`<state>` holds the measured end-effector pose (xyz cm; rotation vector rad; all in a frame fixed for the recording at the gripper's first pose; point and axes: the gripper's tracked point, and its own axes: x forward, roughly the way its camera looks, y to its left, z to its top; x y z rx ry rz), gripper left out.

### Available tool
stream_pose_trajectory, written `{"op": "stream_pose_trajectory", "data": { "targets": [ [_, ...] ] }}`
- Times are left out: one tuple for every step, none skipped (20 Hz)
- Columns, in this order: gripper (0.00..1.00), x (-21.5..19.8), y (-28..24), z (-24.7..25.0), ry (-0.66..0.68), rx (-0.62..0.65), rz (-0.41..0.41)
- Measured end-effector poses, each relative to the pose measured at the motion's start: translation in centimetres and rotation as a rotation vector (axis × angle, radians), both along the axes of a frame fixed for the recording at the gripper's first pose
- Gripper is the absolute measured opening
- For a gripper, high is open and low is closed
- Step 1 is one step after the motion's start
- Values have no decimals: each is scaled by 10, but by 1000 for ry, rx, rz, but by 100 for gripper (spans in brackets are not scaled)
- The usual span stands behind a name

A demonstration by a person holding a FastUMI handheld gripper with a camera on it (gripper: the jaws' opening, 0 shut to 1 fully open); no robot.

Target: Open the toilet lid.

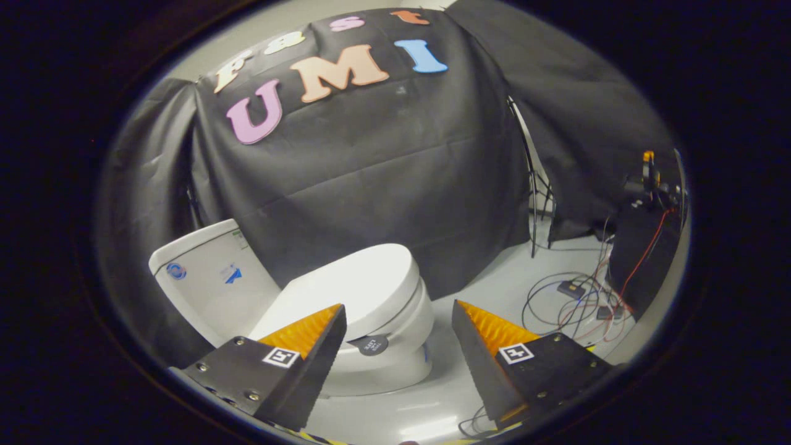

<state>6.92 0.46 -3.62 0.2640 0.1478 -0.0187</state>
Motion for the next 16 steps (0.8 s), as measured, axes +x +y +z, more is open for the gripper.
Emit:
{"op": "stream_pose_trajectory", "data": {
  "targets": [
    [99, 5, 1, -14, 47, 23, -2],
    [99, 9, 4, -25, 93, 53, 2],
    [99, 12, 8, -35, 137, 96, 7],
    [99, 14, 11, -40, 168, 157, 12],
    [98, 16, 17, -43, 180, 224, 13],
    [97, 20, 19, -48, 191, 280, 4],
    [97, 23, 23, -55, 209, 322, -5],
    [97, 28, 26, -63, 232, 358, -17],
    [97, 36, 31, -69, 249, 383, -14],
    [86, 48, 37, -83, 273, 381, -20],
    [75, 47, 39, -90, 305, 383, -19],
    [75, 51, 45, -93, 313, 415, -7],
    [75, 52, 49, -90, 311, 456, 6],
    [75, 56, 52, -89, 314, 482, 7],
    [75, 60, 56, -94, 322, 497, 9],
    [75, 63, 61, -95, 329, 521, 18]
  ]
}}
